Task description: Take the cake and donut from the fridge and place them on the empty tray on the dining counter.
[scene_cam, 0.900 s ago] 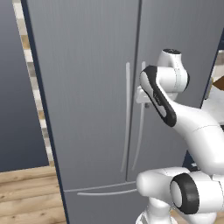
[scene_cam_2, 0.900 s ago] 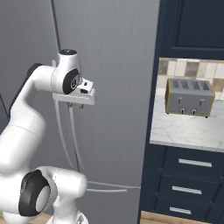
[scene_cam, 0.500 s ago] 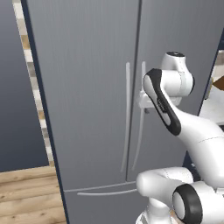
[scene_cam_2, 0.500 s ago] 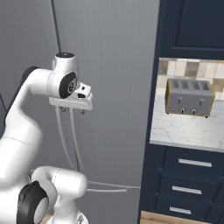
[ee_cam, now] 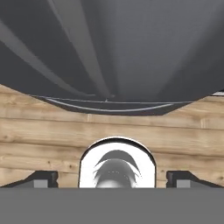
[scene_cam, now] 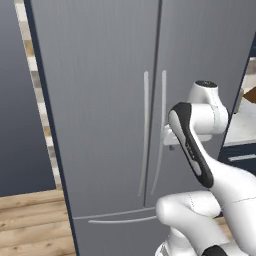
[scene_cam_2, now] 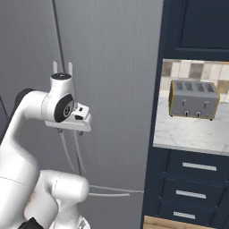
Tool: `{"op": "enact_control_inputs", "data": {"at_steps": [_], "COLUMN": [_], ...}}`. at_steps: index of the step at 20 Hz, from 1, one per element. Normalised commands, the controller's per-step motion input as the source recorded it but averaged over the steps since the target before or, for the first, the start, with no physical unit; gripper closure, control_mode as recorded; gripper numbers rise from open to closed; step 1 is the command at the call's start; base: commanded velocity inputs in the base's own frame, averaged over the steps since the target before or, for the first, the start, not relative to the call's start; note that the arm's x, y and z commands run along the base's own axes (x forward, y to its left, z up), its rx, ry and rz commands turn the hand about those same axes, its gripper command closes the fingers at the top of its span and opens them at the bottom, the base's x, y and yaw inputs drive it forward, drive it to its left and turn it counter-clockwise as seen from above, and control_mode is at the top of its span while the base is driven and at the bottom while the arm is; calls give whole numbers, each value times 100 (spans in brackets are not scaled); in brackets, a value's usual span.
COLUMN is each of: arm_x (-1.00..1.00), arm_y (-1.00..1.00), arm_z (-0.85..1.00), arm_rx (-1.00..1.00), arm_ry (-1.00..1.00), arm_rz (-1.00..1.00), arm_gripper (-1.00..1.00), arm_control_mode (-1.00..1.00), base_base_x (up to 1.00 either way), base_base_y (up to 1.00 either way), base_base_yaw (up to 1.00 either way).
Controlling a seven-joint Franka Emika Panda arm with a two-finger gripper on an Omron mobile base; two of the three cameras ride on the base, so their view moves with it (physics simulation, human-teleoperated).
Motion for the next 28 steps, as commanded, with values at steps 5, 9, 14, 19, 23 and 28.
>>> {"op": "enact_control_inputs", "data": {"at_steps": [5,9,14,19,23,28], "arm_x": [-36,-35,-28,0,0,0], "arm_y": [0,0,0,0,0,0], "arm_z": [-61,-59,-43,0,0,0], "arm_rx": [0,0,0,0,0,0], "arm_ry": [0,0,0,0,0,0], "arm_rz": [0,0,0,0,0,0], "arm_gripper": [-100,-100,-100,-100,-100,-100], "arm_control_mode": [-100,-100,100,100,100,100], "base_base_x": [0,0,-8,-45,-40,-36], "base_base_y": [0,0,0,0,0,8], "base_base_yaw": [0,0,0,0,0,0]}}
